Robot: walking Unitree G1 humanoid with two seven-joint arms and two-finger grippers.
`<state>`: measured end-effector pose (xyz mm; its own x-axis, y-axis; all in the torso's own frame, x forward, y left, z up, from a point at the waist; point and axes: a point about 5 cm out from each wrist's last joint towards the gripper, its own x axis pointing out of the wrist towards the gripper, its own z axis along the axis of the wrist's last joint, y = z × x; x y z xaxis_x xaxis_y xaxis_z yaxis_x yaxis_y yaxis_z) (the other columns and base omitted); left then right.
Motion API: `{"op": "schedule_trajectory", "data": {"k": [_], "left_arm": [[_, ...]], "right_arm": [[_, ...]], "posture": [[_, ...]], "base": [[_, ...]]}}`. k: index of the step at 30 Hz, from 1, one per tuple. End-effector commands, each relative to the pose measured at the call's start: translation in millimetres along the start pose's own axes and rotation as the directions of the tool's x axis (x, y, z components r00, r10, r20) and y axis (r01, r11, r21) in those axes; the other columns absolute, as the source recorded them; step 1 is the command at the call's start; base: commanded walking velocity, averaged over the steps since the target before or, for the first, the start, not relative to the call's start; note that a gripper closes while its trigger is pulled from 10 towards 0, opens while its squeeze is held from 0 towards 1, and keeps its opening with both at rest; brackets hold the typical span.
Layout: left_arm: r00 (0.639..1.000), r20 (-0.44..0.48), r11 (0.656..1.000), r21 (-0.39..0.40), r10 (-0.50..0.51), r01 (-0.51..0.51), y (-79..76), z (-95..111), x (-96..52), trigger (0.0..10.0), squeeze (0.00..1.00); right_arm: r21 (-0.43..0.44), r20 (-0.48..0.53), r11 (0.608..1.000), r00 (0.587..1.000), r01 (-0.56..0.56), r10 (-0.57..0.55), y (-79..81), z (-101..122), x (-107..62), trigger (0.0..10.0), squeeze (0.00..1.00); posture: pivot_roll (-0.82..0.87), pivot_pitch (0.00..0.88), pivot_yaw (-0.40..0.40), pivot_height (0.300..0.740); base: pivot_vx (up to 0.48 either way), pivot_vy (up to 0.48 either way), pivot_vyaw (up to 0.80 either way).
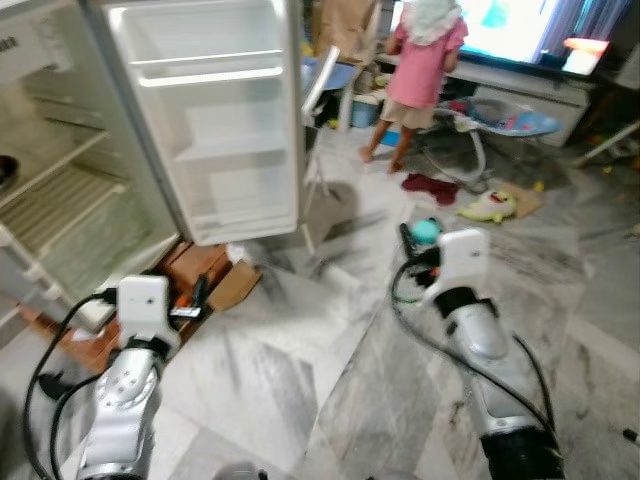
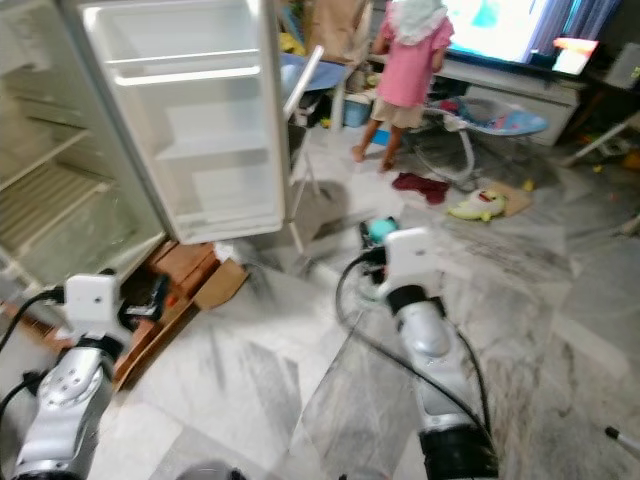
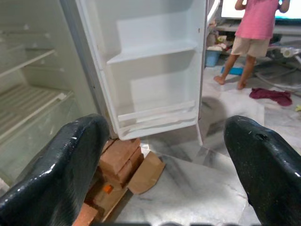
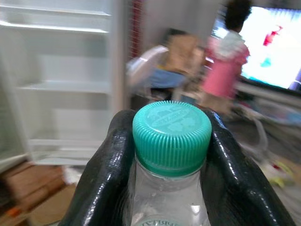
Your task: Restocking fridge
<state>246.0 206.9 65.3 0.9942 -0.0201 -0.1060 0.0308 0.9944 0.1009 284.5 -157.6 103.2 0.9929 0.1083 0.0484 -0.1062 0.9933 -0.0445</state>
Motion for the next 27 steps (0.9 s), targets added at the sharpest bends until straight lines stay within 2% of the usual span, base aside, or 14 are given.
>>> {"op": "schedule_trajectory", "data": {"k": [1, 4, 11, 16, 27], "left_arm": [[1.0, 0.004, 1.0, 0.014, 0.02, -0.02, 9.0, 1.6, -1.0, 10.0, 0.0], [1.0, 0.01, 1.0, 0.014, 0.023, -0.023, 9.0, 2.4, -0.1, 10.0, 0.0], [1.0, 0.013, 1.0, 0.01, 0.023, -0.023, 7.2, 2.3, 0.4, 10.0, 0.0], [1.0, 0.024, 1.0, -0.016, 0.011, -0.01, 6.1, 3.3, 0.8, 10.0, 0.0], [0.999, 0.037, 1.0, -0.021, -0.017, 0.018, 2.8, 6.0, 2.0, 10.0, 0.0]], "right_arm": [[-0.017, 0.035, 0.999, 0.999, 0.039, -0.038, 0.2, 6.0, 4.9, 10.0, 0.0], [-0.031, 0.019, 1.0, 1.0, 0.003, -0.002, 0.7, 5.4, 5.8, 10.0, 0.0], [-0.05, 0.03, 0.999, 0.999, 0.015, -0.014, -2.1, 6.4, 5.8, 10.0, 0.0], [-0.04, 0.033, 0.999, 0.999, 0.013, -0.012, -2.0, 6.7, 6.3, 10.0, 0.0], [-0.052, 0.052, 0.999, 0.999, 0.001, 0.002, -0.4, 9.5, 7.3, 10.0, 0.0]], "posture": [[0.03, 0.017, -0.052, 0.74], [0.03, 0.019, -0.053, 0.74], [0.02, 0.02, -0.054, 0.74], [0.02, 0.021, -0.055, 0.74], [0.02, 0.024, -0.056, 0.74]], "base": [[0.274, 0.394, 0.0], [0.275, 0.393, 0.0], [0.285, 0.366, 0.0], [0.164, 0.0, 0.0], [0.48, 0.0, 0.0]]}}
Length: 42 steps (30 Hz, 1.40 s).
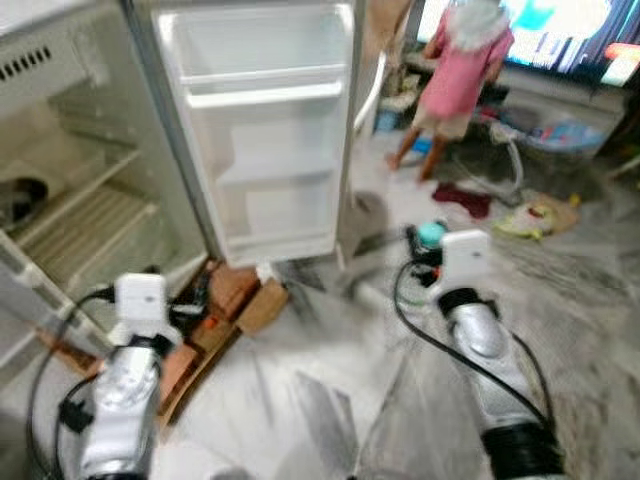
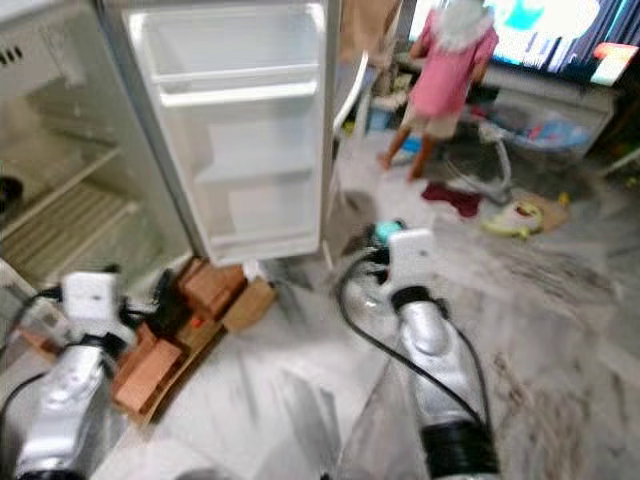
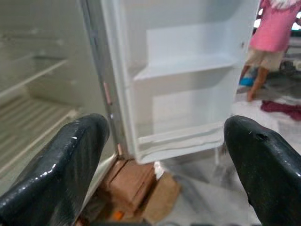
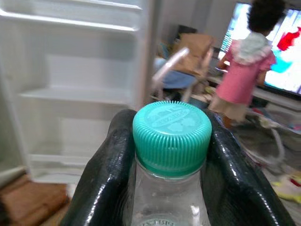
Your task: Restocking fridge
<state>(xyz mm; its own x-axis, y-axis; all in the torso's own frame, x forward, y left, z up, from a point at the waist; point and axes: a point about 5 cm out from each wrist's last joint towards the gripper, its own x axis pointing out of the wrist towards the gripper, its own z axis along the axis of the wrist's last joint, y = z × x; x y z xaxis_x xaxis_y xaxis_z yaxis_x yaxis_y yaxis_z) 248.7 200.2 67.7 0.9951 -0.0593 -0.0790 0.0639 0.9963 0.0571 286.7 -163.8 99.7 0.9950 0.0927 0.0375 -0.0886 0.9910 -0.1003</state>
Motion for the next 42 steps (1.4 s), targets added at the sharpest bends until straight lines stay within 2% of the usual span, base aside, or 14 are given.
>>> {"op": "schedule_trajectory", "data": {"k": [1, 4, 15, 20, 33, 42], "left_arm": [[1.0, 0.007, 1.0, 0.019, 0.019, -0.019, 8.9, 3.0, -0.7, 10.0, 0.0], [1.0, 0.005, 1.0, 0.018, 0.018, -0.018, 8.2, 3.1, 0.2, 10.0, 0.0], [1.0, -0.008, 1.0, 0.008, 0.018, -0.018, 7.0, 1.7, 1.2, 10.0, 0.0], [1.0, -0.019, 1.0, 0.007, 0.024, -0.024, 7.3, 0.5, 2.0, 10.0, 0.0], [0.999, -0.021, 1.0, 0.006, 0.024, -0.024, 5.0, 0.2, 2.5, 10.0, 0.0], [0.999, -0.02, 0.999, 0.016, 0.03, -0.03, 4.8, 0.9, 2.4, 10.0, 0.0]], "right_arm": [[0.003, 0.066, 1.0, 0.998, -0.016, 0.016, 5.4, 13.8, 5.8, 10.0, 0.0], [-0.018, 0.074, 0.999, 0.997, -0.033, 0.034, 8.1, 15.2, 6.0, 10.0, 0.0], [-0.005, 0.072, 0.999, 0.997, -0.036, 0.036, 9.1, 14.4, 6.0, 10.0, 0.0], [-0.002, 0.066, 0.999, 0.997, -0.039, 0.039, 9.2, 13.4, 6.4, 10.0, 0.0], [0.004, 0.057, 0.999, 0.997, -0.045, 0.045, 9.8, 12.0, 6.5, 10.0, 0.0], [0.005, 0.052, 0.999, 0.998, -0.045, 0.044, 9.4, 11.2, 6.4, 10.0, 0.0]], "posture": [[0.02, 0.024, -0.056, 0.74], [0.02, 0.027, -0.054, 0.74], [0.02, 0.031, -0.053, 0.74], [0.02, 0.032, -0.052, 0.74], [0.02, 0.034, -0.053, 0.74], [0.02, 0.034, -0.053, 0.74]], "base": [[0.48, 0.0, 0.0], [0.477, 0.0, 0.0], [0.456, 0.0, 0.29], [0.355, 0.319, 0.0], [0.22, 0.409, 0.0], [0.0, 0.0, 0.0]]}}
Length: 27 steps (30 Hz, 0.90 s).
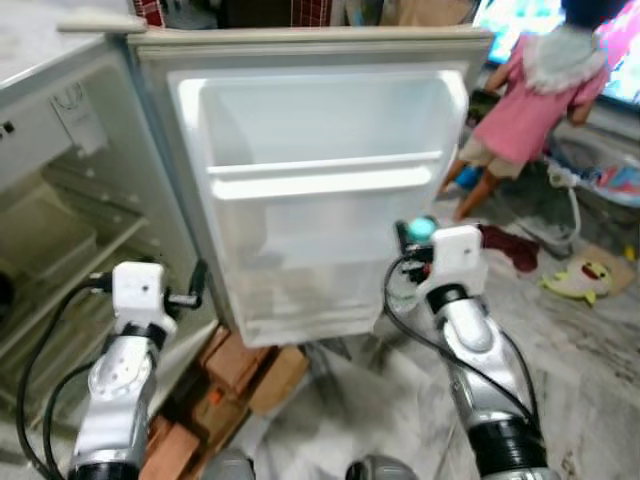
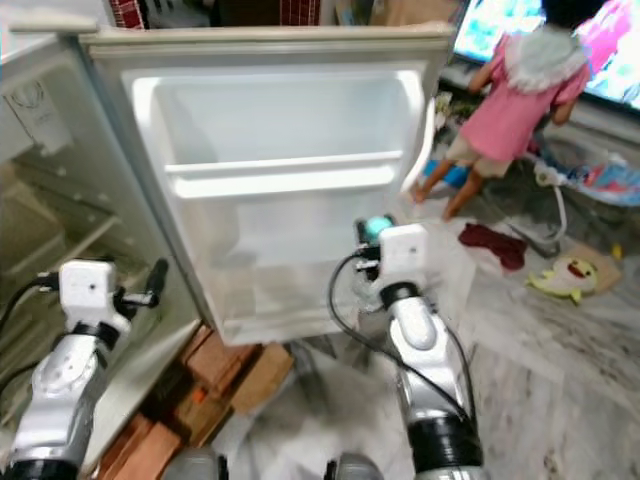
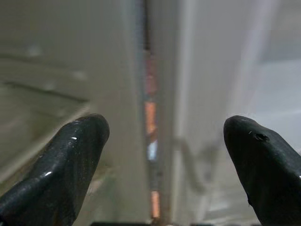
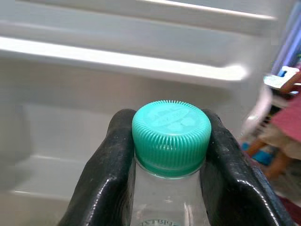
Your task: Restocking fridge
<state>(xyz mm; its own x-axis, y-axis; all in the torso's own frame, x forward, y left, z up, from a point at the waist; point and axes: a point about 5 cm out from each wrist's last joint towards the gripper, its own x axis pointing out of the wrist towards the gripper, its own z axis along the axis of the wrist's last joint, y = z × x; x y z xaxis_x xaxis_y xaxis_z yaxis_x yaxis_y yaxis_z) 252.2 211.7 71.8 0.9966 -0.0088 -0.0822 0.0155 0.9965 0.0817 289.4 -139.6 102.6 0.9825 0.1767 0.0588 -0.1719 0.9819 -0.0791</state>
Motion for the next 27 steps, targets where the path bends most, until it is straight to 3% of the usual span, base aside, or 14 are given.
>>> {"op": "schedule_trajectory", "data": {"k": [1, 11, 20, 27], "left_arm": [[1.0, -0.013, 1.0, -0.005, -0.02, 0.02, -7.1, -2.6, -0.4, 10.0, 0.0], [1.0, -0.025, 1.0, 0.019, 0.006, -0.005, -4.2, -2.4, -1.8, 10.0, 0.0], [1.0, -0.02, 1.0, 0.014, 0.02, -0.02, -4.1, -1.3, -0.8, 10.0, 0.0], [0.999, -0.014, 0.999, 0.04, 0.032, -0.032, -1.7, 0.2, -1.3, 10.0, 0.0]], "right_arm": [[-0.021, 0.023, 0.999, 0.999, 0.037, -0.037, -13.9, 6.4, 0.4, 10.0, 0.0], [-0.009, 0.038, 0.999, 0.999, 0.031, -0.03, -12.6, 8.2, 1.0, 10.0, 0.0], [-0.009, 0.039, 0.999, 0.999, 0.034, -0.034, -12.8, 8.5, 1.5, 10.0, 0.0], [0.011, 0.043, 0.998, 0.998, 0.055, -0.055, -15.1, 9.0, 1.1, 10.0, 0.0]], "posture": [[0.02, 0.034, -0.052, 0.74], [0.02, 0.035, -0.053, 0.74], [0.02, 0.036, -0.053, 0.74], [0.02, 0.035, -0.051, 0.74]], "base": [[0.0, 0.0, 0.0], [0.0, 0.0, 0.0], [0.0, 0.0, 0.74], [0.0, 0.0, 0.0]]}}
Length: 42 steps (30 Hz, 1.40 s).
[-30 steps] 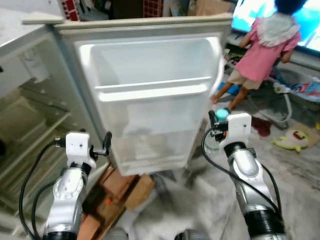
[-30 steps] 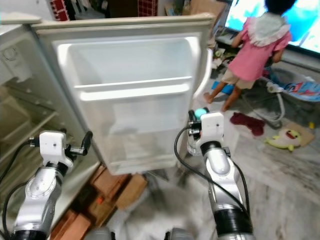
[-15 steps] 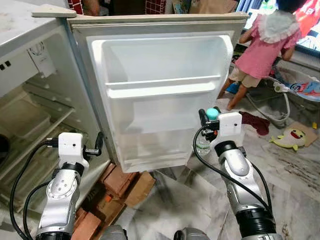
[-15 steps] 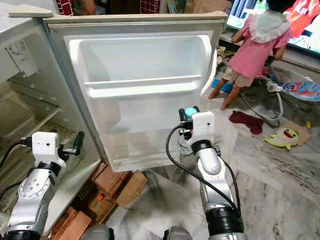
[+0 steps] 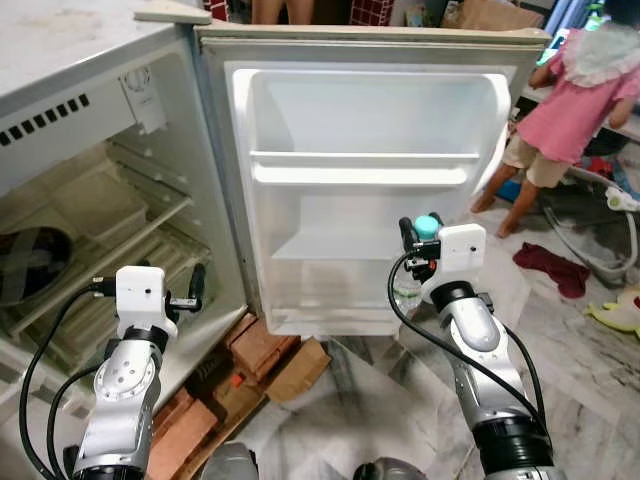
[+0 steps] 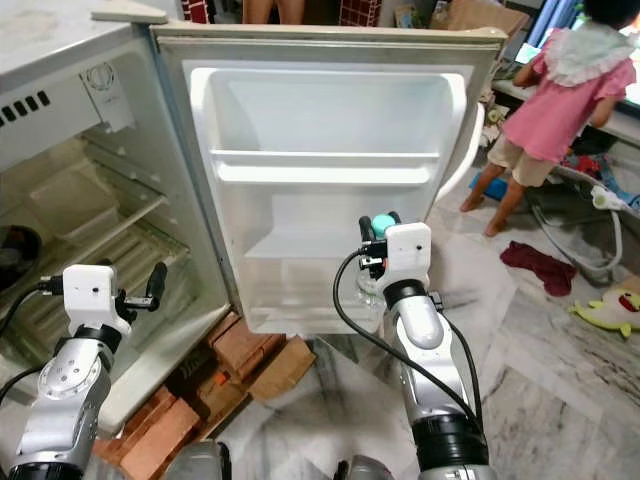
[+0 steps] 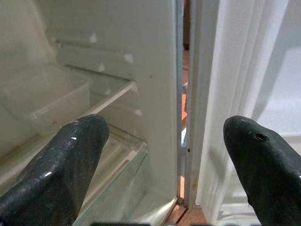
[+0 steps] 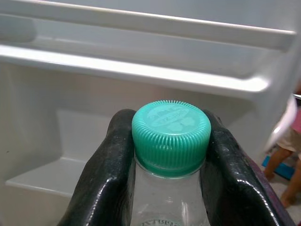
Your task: Restocking fridge
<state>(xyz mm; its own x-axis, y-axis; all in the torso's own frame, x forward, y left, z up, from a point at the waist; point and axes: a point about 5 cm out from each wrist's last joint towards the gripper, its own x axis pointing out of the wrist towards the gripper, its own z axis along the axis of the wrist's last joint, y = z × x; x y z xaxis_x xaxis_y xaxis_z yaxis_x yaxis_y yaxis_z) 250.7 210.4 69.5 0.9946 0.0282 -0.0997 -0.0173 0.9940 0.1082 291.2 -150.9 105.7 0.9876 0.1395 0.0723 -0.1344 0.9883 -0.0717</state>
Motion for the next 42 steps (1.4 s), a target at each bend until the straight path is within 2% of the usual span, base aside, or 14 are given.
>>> {"op": "schedule_trajectory", "data": {"k": [1, 8, 11, 16, 24, 36, 42], "left_arm": [[1.0, 0.007, 1.0, 0.02, 0.001, -0.001, 1.3, 3, -1.4, 10.0, 0.0], [1.0, -0.001, 1.0, 0.024, 0.02, -0.019, 6.9, 1, -21.0, 10.0, 0.0], [0.999, -0.011, 0.999, 0.031, 0.038, -0.037, 10.1, -2, -25.1, 10.0, 0.0], [0.999, -0.013, 0.999, 0.042, 0.031, -0.03, 9.6, -1, -24.4, 10.0, 0.0], [1.0, -0.005, 0.999, 0.045, 0.022, -0.021, 7.3, 1, -20.6, 10.0, 0.0], [1.0, -0.011, 0.999, 0.042, 0.005, -0.004, 3.8, 1, -19.8, 10.0, 0.0], [1.0, -0.013, 0.999, 0.044, -0.002, 0.003, 3.2, 1, -19.3, 10.0, 0.0]], "right_arm": [[0.006, 0.029, 1.0, 0.999, 0.016, -0.016, -3.7, 6, -0.1, 10.0, 0.0], [0.001, -0.016, 0.998, 0.998, 0.066, -0.066, -17.3, -3, -24.5, 10.0, 0.0], [-0.005, -0.031, 0.997, 0.997, 0.072, -0.072, -22.0, -6, -32.2, 10.0, 0.0], [-0.016, -0.026, 0.999, 0.998, 0.051, -0.051, -20.0, -4, -28.8, 10.0, 0.0], [-0.023, -0.014, 0.999, 0.999, 0.047, -0.047, -18.4, 0, -21.0, 10.0, 0.0], [-0.006, -0.021, 0.997, 0.997, 0.078, -0.078, -20.0, -2, -21.5, 10.0, 0.0], [-0.003, -0.023, 0.997, 0.997, 0.075, -0.075, -18.0, -3, -20.9, 10.0, 0.0]], "posture": [[0.02, 0.035, -0.053, 0.74], [0.03, 0.044, -0.057, 0.74], [0.03, 0.045, -0.058, 0.74], [0.03, 0.043, -0.059, 0.74], [0.03, 0.034, -0.06, 0.74], [0.03, 0.045, -0.055, 0.74], [0.03, 0.047, -0.054, 0.714]], "base": [[0.0, 0.0, 0.0], [0.0, 0.0, 0.0], [0.0, 0.0, 0.0], [0.0, 0.0, 0.22], [0.0, 0.0, 0.8], [0.0, 0.0, 0.0], [0.0, 0.0, 0.0]]}}
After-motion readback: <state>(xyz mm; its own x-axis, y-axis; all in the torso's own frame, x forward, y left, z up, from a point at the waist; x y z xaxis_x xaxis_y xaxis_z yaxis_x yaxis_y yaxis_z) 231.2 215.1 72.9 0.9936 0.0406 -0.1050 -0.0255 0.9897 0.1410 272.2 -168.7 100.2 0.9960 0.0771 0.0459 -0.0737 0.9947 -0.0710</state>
